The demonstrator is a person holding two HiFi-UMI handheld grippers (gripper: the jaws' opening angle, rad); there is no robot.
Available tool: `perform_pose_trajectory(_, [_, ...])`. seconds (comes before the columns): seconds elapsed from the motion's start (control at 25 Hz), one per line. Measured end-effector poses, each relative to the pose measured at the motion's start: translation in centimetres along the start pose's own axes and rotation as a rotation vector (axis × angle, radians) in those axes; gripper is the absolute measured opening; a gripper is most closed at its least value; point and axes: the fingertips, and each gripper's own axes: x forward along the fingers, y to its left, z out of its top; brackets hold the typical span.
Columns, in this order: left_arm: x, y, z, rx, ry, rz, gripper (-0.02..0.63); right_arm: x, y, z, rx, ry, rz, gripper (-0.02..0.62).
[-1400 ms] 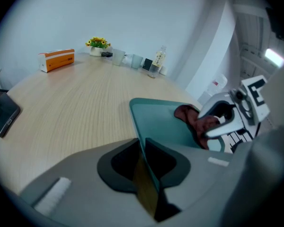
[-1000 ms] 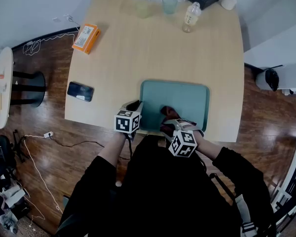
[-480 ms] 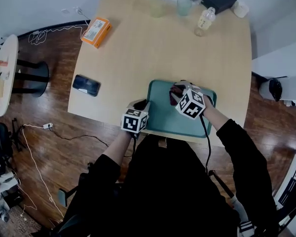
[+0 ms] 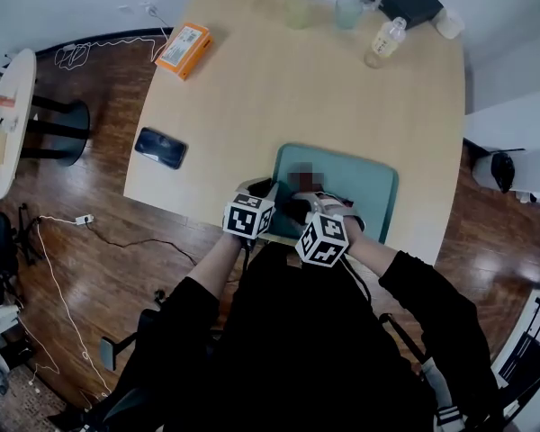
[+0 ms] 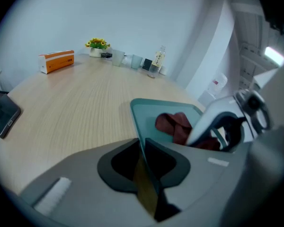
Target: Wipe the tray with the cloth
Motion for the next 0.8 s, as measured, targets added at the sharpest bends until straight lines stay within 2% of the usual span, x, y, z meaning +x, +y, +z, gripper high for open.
perform_pose_trajectory(0.16, [0.0, 0.1, -0.1, -0.008, 0.005, -0.005, 0.025, 0.3, 6.6, 2.1, -0.055, -0.057, 0.118, 0.116])
perform_pose_trajectory(0.28, [0.0, 0.0, -0.1, -0.008, 0.005, -0.005, 0.023, 0.7, 7.4, 2.3, -0.071, -0.059, 0.129, 0.115])
perform_pose_trajectory(0.44, [0.1, 0.0, -0.1, -0.011, 0.007, -0.007, 0.023, 0.8, 5.8, 2.1, -0.044, -0.058, 0.124, 0.115])
perform_pose_trajectory(0.56, [0.1, -0.2, 0.0, -0.012, 0.006, -0.009, 0.024, 0.7, 4.3, 1.9, -0.063, -0.072, 0.119, 0.115])
perform_pose_trajectory(0.8, [0.1, -0.2, 0.2, -0.004, 0.003, -0.006, 0.023, 1.2, -5.4, 0.4, -0.054, -0.024, -0.030, 0.117])
